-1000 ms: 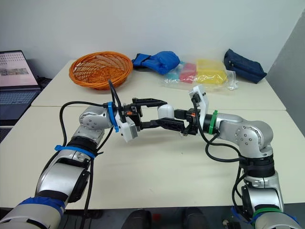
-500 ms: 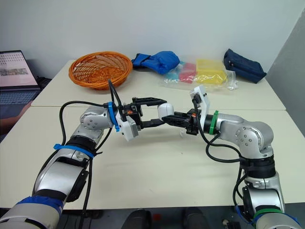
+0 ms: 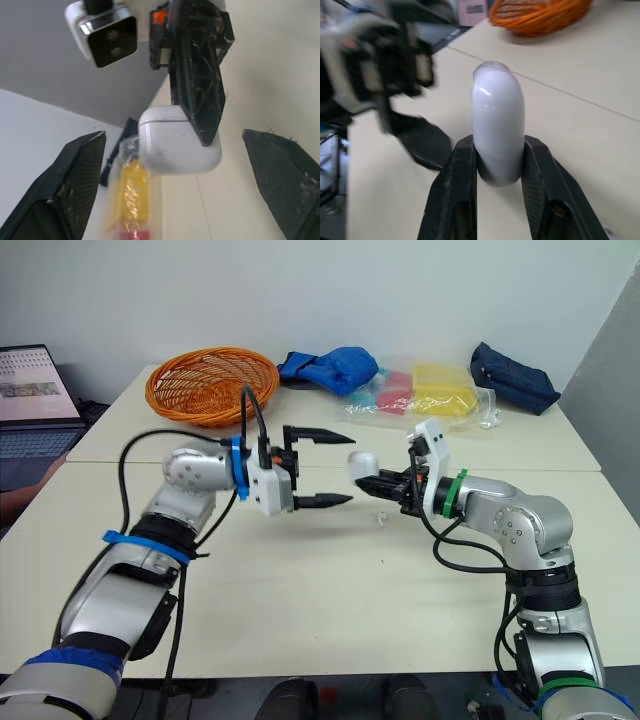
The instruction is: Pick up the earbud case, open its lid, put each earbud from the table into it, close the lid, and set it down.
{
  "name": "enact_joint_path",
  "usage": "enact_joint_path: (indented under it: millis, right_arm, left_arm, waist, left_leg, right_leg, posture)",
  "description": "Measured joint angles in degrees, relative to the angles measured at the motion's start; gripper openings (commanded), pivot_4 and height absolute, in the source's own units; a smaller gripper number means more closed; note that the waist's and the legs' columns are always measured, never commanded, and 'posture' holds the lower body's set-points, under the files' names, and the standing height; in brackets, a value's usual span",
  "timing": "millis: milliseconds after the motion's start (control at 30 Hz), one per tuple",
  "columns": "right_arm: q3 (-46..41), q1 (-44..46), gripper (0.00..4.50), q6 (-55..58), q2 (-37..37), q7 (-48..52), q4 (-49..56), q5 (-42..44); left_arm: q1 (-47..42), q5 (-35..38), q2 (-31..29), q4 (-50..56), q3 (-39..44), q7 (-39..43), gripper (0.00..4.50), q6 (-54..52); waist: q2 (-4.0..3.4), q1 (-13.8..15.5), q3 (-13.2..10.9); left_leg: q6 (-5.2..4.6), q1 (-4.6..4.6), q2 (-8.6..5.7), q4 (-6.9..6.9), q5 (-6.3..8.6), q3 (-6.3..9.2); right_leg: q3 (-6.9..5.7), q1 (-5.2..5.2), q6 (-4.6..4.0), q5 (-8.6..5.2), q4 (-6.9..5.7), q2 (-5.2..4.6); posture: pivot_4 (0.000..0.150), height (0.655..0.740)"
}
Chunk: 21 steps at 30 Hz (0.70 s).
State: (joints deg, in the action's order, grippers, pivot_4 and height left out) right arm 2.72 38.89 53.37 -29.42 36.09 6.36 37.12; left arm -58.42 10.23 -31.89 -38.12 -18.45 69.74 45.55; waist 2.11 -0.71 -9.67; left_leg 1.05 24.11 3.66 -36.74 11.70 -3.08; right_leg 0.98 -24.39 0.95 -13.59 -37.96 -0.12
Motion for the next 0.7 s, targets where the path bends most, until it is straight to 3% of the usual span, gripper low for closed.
enact_joint_path:
  millis: [200, 300, 433, 600, 700]
  right_arm:
    - [10.9, 0.2, 0.79, -13.4, -6.5, 5.7, 0.1, -15.2]
    - [15.3, 1.5, 0.79, -14.9, -7.1, 8.1, 2.0, -19.2]
    - [16.5, 3.3, 0.79, -14.3, -5.8, 9.0, 4.4, -20.3]
    - [16.7, 3.5, 0.79, -12.7, -4.8, 9.8, 5.5, -21.0]
    - [16.7, 3.5, 0.79, -12.0, -4.8, 9.9, 6.0, -21.9]
  left_arm:
    - [-4.0, 3.1, -2.2, 7.3, -0.3, 9.1, 4.47, -39.7]
    - [-6.5, 2.8, -2.7, 10.5, -2.0, 14.7, 4.47, -50.4]
    - [-6.6, 0.6, -0.8, 11.8, -2.7, 16.8, 4.47, -51.3]
    - [-6.3, -3.4, 0.1, 11.6, -2.8, 16.3, 3.25, -51.1]
    - [-6.3, -5.0, 0.6, 10.8, -2.8, 15.9, 3.25, -50.8]
  waist:
    - [-0.06, -0.9, -0.1]
    - [-0.08, -1.0, -0.1]
    - [-0.08, -1.1, -0.1]
    - [-0.08, -1.0, -0.1]
    - [-0.08, -1.0, -0.1]
  left_leg:
    - [-0.01, 0.32, 0.02, -0.01, 0.0, 0.12]
    - [-0.01, 0.68, 0.03, -0.07, 0.0, 0.14]
    - [-0.01, 0.69, 0.07, -0.07, 0.0, 0.19]
    - [-0.01, 0.69, 0.05, -0.11, 0.0, 0.14]
    - [-0.01, 0.7, 0.05, -0.13, 0.0, 0.14]
  right_leg:
    - [-0.05, -0.34, 0.0, -0.06, -0.06, 0.11]
    - [-0.01, -0.81, -0.01, -0.05, -0.17, 0.18]
    - [-0.01, -0.84, -0.05, -0.07, -0.17, 0.24]
    - [0.02, -0.83, -0.05, -0.07, -0.18, 0.2]
    - [0.01, -0.83, -0.04, -0.06, -0.19, 0.19]
  posture:
    - [0.15, 0.74]
    - [0.15, 0.74]
    - [0.15, 0.74]
    - [0.15, 0.74]
    - [0.15, 0.74]
